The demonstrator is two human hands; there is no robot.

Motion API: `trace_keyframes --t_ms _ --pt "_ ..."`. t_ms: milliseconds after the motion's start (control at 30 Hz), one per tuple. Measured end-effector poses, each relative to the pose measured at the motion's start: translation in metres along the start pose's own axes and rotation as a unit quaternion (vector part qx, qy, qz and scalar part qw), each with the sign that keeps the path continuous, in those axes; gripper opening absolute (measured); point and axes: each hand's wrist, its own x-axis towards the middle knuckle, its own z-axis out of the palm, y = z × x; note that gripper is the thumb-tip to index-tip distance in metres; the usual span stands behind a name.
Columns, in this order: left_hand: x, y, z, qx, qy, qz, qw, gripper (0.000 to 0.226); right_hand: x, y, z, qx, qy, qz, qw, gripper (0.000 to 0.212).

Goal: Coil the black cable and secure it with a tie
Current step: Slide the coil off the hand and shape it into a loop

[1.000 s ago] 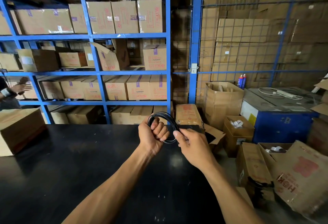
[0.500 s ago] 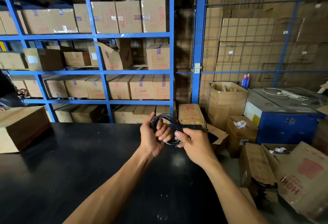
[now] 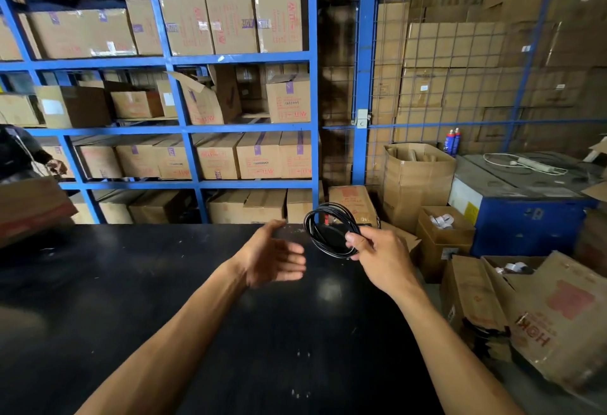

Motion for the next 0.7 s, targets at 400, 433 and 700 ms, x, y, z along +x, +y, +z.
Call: trace_keyframes --t_ms 400,433,700 --pt "0.014 -0.017 0.026 -0.18 -0.051 0.06 0.981 0.056 -0.014 -0.004 0.019 -0.045 -0.071 -0.063 0.995 0.017" --pt "0.016 -0.017 0.026 -0.191 -0.046 0.064 0.978 0.06 -0.014 -0.001 0.019 -0.047 -0.071 -0.057 0.995 0.02" --pt "0.019 -0.018 0.028 0.1 0.208 0.242 0.942 0.026 -0.018 0.002 0.015 -0.014 -0.054 -0.054 0.997 0.023"
